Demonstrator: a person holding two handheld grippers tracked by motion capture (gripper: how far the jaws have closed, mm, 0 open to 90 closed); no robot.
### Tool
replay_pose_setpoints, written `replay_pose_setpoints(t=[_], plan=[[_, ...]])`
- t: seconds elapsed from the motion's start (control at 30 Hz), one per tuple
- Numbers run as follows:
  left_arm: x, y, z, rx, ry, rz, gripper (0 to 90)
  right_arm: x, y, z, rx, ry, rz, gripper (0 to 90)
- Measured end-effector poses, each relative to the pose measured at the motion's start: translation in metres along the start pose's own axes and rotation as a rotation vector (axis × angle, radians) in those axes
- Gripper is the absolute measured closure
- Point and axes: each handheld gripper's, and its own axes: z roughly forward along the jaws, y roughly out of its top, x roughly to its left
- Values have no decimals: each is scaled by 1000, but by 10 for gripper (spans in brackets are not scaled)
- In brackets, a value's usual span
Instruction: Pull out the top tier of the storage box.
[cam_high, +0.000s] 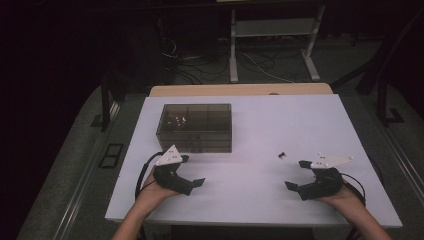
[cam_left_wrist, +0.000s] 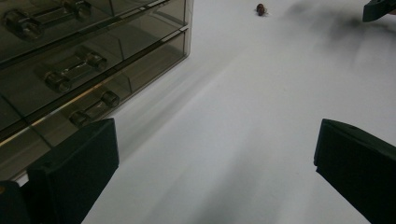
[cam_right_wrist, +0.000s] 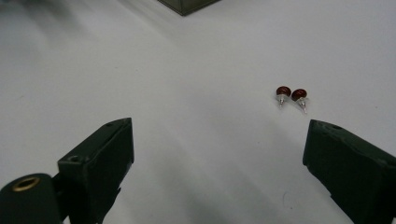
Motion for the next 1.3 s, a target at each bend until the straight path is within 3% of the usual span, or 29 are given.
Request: replay_pose_setpoints(t=[0.77,1.3], plan=[[5,7,-2,-60,18,-21,0,-1,-4,-4,-36,12,24,81],[19,15,-1,-79,51,-61,0,0,-5,-3,-37,13,23,82]])
